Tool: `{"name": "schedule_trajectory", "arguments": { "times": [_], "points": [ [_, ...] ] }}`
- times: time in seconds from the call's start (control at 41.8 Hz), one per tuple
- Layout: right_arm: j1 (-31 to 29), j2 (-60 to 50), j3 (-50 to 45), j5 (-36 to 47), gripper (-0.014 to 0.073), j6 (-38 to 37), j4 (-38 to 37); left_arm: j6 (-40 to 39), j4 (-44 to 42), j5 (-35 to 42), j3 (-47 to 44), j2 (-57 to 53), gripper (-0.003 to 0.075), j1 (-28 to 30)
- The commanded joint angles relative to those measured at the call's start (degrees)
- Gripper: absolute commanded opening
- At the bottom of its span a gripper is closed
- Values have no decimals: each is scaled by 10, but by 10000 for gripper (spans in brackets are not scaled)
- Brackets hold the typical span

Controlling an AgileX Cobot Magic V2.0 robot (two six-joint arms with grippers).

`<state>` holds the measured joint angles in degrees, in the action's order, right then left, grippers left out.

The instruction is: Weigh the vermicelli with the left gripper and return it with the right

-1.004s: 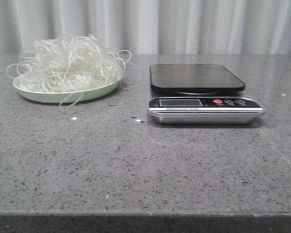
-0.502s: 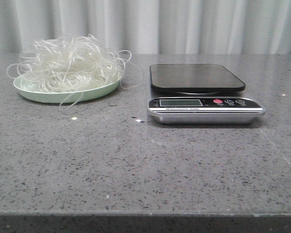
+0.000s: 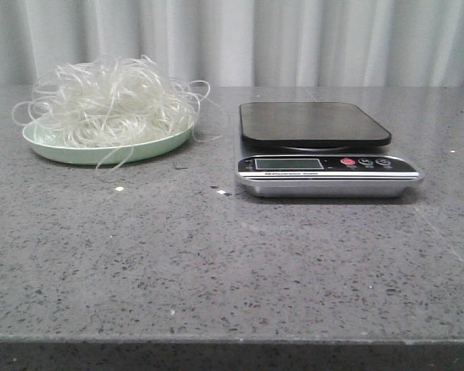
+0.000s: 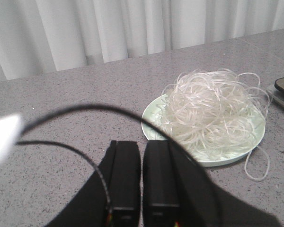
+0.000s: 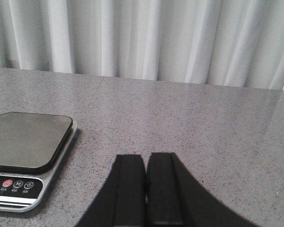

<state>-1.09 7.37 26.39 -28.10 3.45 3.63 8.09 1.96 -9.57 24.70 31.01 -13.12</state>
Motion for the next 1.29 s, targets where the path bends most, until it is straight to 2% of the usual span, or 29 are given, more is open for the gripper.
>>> {"name": "schedule_trajectory", "arguments": {
  "times": [0.0, 0.311, 0.574, 0.717, 0.765, 1.267],
  "points": [
    [-4, 7, 14, 47, 150, -1, -3, -5, 13, 56, -1, -19, 137, 0],
    [-4, 7, 14, 47, 150, -1, -3, -5, 16, 56, -100, -172, 137, 72],
    [-4, 7, 14, 47, 150, -1, -3, -5, 16, 57, -216, -329, 137, 87],
    [-4, 8, 14, 46, 150, -1, -3, -5, 27, 96, -254, -322, 137, 89],
    [-4, 8, 14, 46, 150, -1, -3, -5, 38, 79, -253, -325, 137, 89],
    [-4, 8, 14, 45, 150, -1, -3, -5, 38, 80, -253, -325, 137, 89]
  ]
}}
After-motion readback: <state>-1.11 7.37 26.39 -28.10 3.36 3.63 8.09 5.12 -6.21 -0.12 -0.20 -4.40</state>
